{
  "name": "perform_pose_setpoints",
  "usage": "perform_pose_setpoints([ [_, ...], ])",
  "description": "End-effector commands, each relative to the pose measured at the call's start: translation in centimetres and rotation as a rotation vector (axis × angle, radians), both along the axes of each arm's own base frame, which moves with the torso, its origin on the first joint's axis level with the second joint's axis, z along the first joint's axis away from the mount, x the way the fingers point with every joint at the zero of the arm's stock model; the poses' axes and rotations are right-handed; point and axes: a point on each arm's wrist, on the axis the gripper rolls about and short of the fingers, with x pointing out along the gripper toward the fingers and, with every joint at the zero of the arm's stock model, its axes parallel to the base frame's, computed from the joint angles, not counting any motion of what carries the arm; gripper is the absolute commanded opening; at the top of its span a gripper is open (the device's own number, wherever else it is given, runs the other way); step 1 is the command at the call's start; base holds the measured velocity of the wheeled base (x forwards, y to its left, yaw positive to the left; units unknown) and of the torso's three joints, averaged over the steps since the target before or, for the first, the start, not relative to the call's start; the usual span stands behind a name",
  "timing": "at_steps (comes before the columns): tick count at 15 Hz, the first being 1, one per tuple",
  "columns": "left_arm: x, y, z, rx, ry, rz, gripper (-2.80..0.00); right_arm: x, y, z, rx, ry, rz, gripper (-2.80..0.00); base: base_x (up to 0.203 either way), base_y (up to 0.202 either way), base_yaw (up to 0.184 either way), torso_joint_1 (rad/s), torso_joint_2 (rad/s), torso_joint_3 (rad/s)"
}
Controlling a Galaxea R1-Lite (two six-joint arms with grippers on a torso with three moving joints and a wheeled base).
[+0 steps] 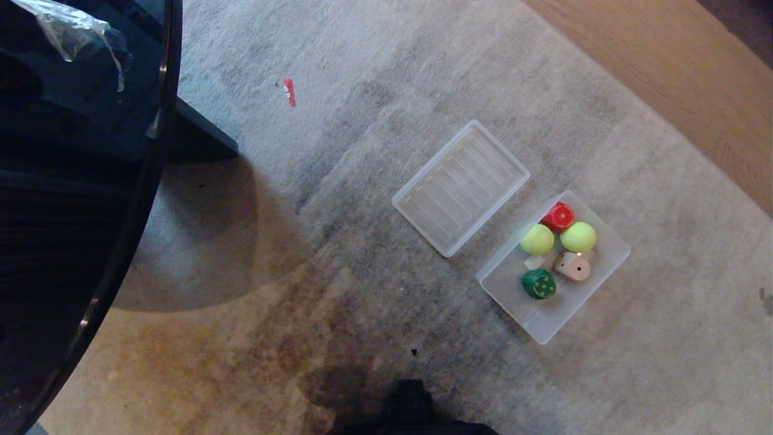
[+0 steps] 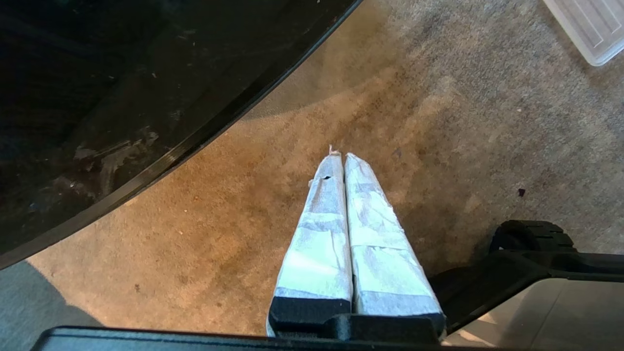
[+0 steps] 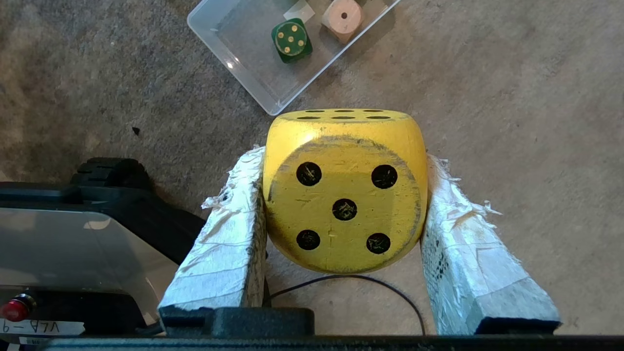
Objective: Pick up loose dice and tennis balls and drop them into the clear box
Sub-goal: Put the toys in the box
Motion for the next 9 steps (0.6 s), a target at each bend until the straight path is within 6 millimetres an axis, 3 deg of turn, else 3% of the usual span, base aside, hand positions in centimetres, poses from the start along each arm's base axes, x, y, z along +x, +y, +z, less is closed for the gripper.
perform_pose_setpoints([
  [1, 0.02, 0.00, -0.04, 0.000, 0.003, 0.001, -2.80, -0.03, 0.00, -0.03, -0.002, -0.002, 0.001, -2.80, 0.000, 0.000, 0.000, 0.007, 0.00, -0.025],
  [9, 0.01, 0.00, -0.04, 0.002, 0.002, 0.000, -2.80, -0.03, 0.00, -0.01, -0.008, -0.004, 0.002, -2.80, 0.000, 0.000, 0.000, 0.000, 0.00, 0.000],
])
